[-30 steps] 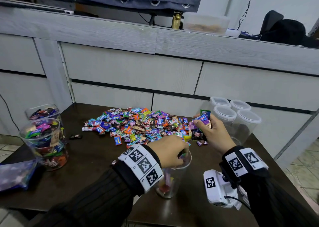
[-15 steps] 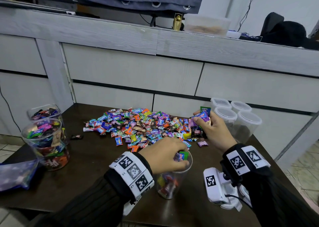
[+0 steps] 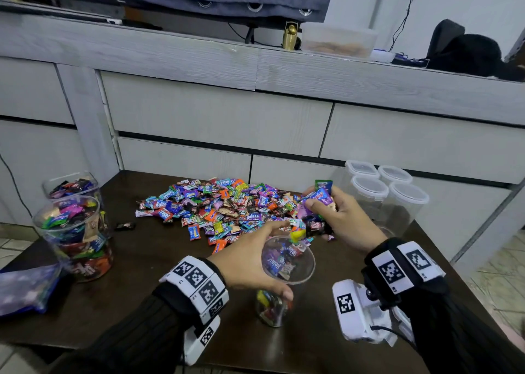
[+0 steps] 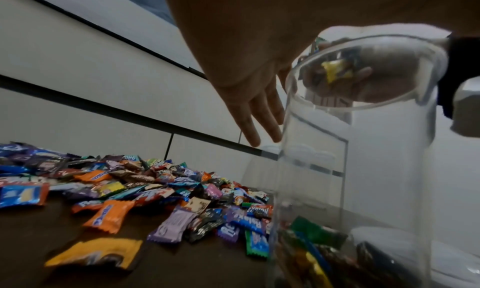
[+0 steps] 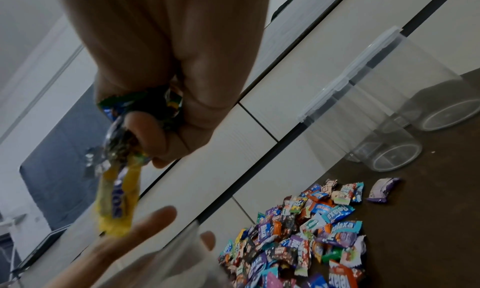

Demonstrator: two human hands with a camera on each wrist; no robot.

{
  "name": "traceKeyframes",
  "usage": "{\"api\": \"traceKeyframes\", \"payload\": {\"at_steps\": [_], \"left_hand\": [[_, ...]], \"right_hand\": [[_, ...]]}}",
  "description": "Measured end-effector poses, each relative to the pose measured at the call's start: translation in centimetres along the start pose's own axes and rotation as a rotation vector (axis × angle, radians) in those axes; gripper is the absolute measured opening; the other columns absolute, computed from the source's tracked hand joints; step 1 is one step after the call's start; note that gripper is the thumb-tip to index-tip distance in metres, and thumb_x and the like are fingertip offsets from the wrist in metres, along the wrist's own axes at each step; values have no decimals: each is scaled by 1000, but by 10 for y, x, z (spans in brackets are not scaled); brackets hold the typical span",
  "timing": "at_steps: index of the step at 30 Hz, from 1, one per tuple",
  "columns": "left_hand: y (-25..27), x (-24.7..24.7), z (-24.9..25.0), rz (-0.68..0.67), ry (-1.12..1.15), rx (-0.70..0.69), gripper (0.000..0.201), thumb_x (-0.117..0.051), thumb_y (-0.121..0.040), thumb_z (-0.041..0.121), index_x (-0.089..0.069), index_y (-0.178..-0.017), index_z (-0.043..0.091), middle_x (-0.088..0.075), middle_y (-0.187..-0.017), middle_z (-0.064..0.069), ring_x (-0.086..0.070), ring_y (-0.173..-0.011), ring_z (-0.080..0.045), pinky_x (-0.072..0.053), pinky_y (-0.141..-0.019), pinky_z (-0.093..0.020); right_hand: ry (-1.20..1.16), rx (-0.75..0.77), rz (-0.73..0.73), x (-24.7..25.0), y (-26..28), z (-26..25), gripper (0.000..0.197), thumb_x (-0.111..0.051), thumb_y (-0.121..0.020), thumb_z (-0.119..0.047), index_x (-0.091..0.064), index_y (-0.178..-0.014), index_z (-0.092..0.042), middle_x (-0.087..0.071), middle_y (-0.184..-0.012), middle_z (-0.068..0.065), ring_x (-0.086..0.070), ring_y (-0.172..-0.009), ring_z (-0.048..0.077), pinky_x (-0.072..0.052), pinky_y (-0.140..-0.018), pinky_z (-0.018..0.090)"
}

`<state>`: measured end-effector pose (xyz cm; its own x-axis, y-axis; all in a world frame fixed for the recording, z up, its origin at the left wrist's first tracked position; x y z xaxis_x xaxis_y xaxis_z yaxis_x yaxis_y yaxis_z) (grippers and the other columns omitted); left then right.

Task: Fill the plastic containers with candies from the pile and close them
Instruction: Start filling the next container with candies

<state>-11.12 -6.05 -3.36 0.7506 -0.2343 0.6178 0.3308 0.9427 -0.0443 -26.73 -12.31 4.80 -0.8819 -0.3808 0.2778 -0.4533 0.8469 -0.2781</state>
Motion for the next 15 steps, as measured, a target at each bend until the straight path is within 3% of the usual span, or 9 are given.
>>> {"api": "traceKeyframes", "payload": {"at_steps": [2, 4, 6, 8, 9, 13, 15], "left_hand": [[-1, -2, -6, -18, 18, 14, 113, -87, -38, 69, -16, -125, 73, -47, -123, 36, -50, -115, 19, -38, -95, -3], [-2, -2, -10, 14, 6, 18, 118, -86, -39, 71, -16, -134, 62, -50, -120, 35, -51, -114, 16, -41, -100, -10], [-3, 0, -12, 40, 3, 13, 121, -86, -43, 70, -17, -140, 51, -53, -120, 31, -52, -114, 14, -43, -102, -17], [-1, 2, -12, 50, 19, -3, 115, -87, -46, 66, -20, -138, 53, -54, -118, 32, -51, -113, 18, -43, -97, -10], [0, 4, -11, 56, 25, -8, 110, -88, -47, 64, -22, -134, 54, -55, -119, 31, -51, -113, 17, -43, -97, -10], [3, 6, -11, 95, 49, -35, 113, -90, -51, 55, -28, -143, 37, -60, -125, 13, -57, -117, 1, -48, -102, -35], [3, 6, -11, 111, 60, -46, 108, -90, -51, 54, -31, -141, 37, -61, -126, 14, -58, -117, -1, -48, -102, -37]], "right_hand": [[42, 9, -84, -12, 4, -1, 9, -59, -91, -8, -59, -99, -13, -68, -65, -9, -59, -48, -2, -42, -44, 7], [71, 22, -122, -23, 7, -2, 11, -61, -91, -8, -58, -101, -11, -69, -69, -9, -61, -53, -2, -44, -48, 9], [128, 55, -106, -29, 10, -3, 15, -63, -90, -10, -59, -104, -8, -71, -81, -2, -65, -67, 6, -51, -59, 21], [272, 120, -83, -35, 14, -2, 19, -65, -89, -15, -59, -106, -9, -68, -89, 9, -64, -77, 21, -51, -72, 32], [357, 164, -84, -39, 17, -2, 20, -66, -89, -18, -59, -107, -12, -67, -89, 9, -62, -78, 22, -48, -75, 32], [554, 355, -167, -61, 29, -4, 22, -62, -91, -22, -59, -111, -14, -63, -102, 1, -54, -89, 6, -40, -80, 17], [614, 404, -207, -67, 30, -3, 24, -58, -94, -23, -59, -114, -11, -61, -105, 3, -53, -93, 8, -39, -82, 17]]}}
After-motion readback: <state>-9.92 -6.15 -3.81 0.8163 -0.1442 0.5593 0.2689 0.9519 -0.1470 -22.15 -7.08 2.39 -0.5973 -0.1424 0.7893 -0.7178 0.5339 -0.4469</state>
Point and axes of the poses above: each hand's wrist, its own y-axis away from the middle knuckle, its own x-axis out of the back of the hand, z = x × y, the point moved 6 cm from there along -y, towards the middle knuckle
